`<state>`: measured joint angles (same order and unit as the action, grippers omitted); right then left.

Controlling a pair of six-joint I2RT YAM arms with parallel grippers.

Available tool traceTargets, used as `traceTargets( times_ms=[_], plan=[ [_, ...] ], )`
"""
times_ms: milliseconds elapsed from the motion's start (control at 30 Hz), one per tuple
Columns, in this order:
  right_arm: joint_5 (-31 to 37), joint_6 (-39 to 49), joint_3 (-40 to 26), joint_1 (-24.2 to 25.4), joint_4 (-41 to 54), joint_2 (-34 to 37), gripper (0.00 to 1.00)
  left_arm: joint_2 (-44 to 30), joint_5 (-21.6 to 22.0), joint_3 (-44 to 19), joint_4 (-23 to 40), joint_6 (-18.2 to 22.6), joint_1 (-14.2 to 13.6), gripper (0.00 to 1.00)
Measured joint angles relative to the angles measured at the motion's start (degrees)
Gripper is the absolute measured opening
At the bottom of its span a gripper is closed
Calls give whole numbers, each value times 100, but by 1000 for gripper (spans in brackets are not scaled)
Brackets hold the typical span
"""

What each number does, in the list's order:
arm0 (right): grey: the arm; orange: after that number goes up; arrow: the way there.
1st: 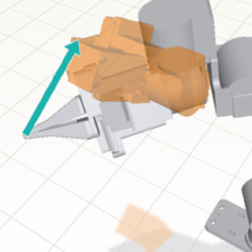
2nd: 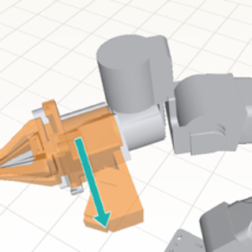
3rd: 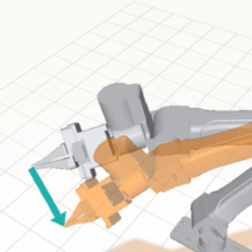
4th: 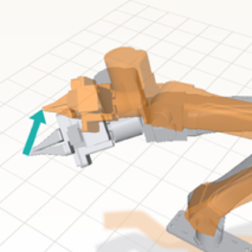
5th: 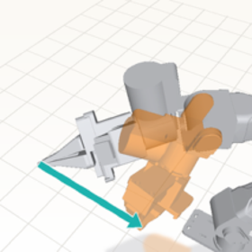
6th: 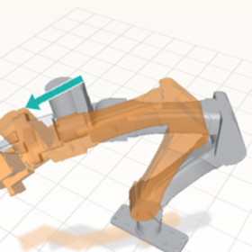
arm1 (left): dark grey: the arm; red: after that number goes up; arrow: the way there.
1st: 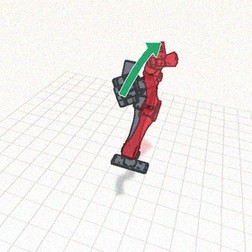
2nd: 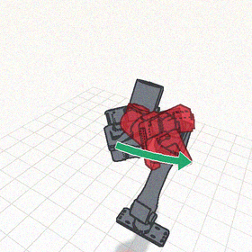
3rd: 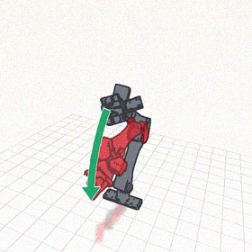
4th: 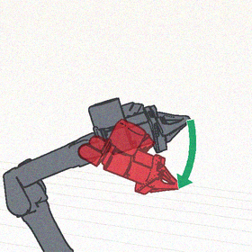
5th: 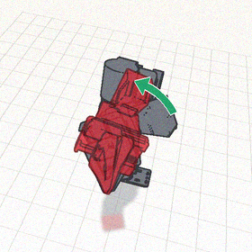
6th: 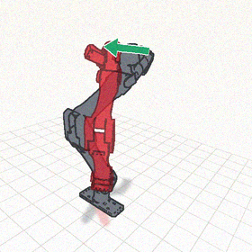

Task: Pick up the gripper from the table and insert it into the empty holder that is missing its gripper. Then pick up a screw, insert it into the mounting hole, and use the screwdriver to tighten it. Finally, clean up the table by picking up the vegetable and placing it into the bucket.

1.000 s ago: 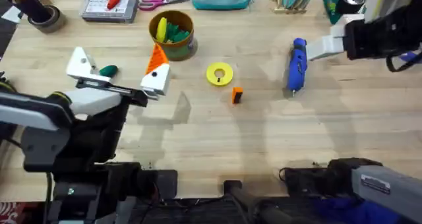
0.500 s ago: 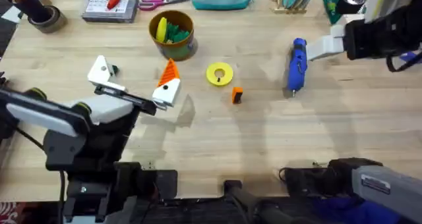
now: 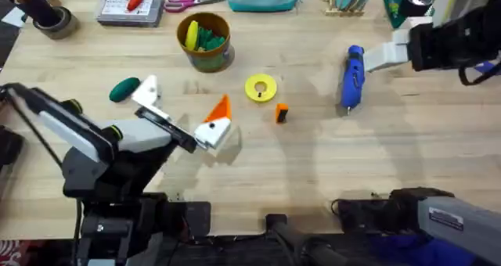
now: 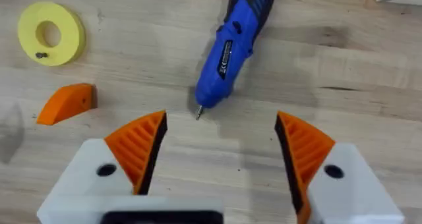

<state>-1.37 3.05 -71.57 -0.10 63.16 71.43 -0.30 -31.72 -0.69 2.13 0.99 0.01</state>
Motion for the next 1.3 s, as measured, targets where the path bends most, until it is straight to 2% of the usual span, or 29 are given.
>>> traceTargets(
  times_ms=[267,400,933,1300],
  plan=[
    [0,0,0,0,-2,-1,997,-2,-1729,2,66,0,0,986],
    [0,0,0,0,0,-1,996,0,-2285,2,293,-4,0,986],
    [0,0,0,0,0,-1,997,0,-3015,0,436,-2,0,985],
    [0,0,0,0,0,1,997,0,-3176,0,463,-2,0,985]
  ],
)
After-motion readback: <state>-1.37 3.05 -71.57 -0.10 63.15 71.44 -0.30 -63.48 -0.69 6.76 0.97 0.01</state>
